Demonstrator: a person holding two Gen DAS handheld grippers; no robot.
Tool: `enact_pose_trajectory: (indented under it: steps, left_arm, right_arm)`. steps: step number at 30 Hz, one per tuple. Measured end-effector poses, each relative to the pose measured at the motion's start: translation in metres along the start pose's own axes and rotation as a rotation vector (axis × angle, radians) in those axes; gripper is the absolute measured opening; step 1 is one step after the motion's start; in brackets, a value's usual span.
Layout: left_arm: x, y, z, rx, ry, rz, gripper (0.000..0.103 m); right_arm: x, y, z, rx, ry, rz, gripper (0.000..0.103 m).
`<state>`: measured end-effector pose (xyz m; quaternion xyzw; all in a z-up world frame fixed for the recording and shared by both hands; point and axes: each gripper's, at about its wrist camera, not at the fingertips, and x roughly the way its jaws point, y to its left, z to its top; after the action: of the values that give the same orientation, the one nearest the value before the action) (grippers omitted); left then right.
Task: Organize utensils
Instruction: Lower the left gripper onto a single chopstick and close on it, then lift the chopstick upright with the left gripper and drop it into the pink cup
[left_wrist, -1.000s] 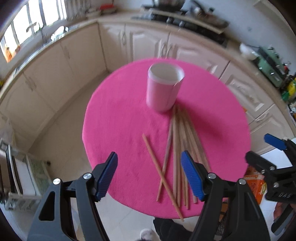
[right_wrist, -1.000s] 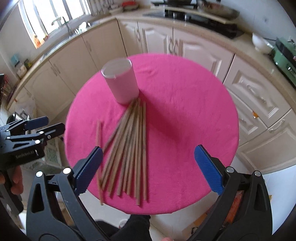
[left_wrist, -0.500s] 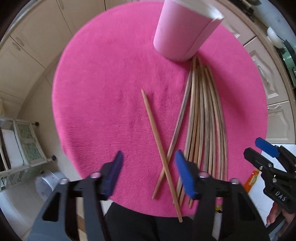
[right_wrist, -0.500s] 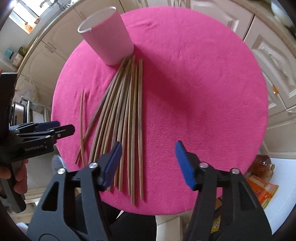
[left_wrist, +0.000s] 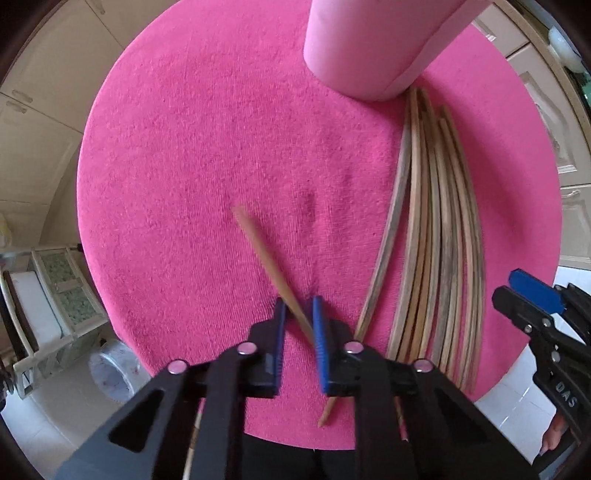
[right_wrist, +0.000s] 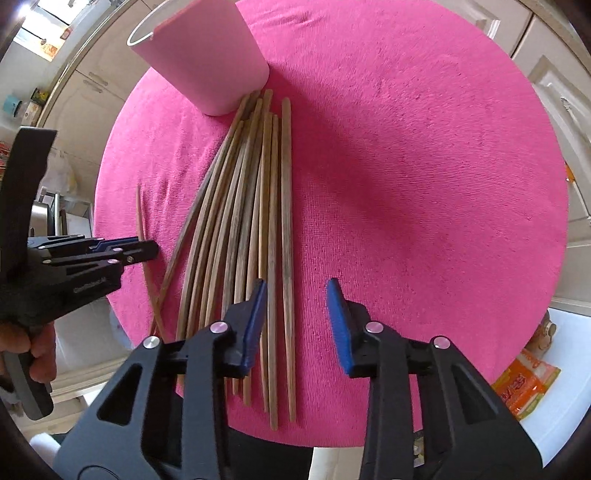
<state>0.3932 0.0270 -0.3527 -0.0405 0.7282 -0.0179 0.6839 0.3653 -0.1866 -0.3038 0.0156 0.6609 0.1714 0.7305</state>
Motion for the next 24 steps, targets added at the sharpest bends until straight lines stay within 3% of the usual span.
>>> enact_pose_trajectory:
  steps: [1, 16, 21, 24]
  left_arm:
    - [0.001, 0.002, 0.001, -0.004, 0.003, -0.016, 0.006]
    - [-0.040, 0.016, 0.014, 0.019, -0.062, -0.093, 0.006]
    - [-0.059, 0.023, 0.015, 0.024, -0.092, -0.116, 0.006]
    - [-0.067, 0.021, 0.015, 0.035, -0.116, -0.123, 0.006]
  right_arm:
    - [0.001, 0.000, 0.001, 0.000, 0.004, -0.002, 0.030]
    - [0.020, 0.014, 0.019, -0.075, 0.051, -0.085, 0.017]
    - [0.028, 0.027, 0.022, -0.168, 0.084, -0.130, 0.016]
    - [0.028, 0.024, 0.022, -0.161, 0.089, -0.130, 0.007]
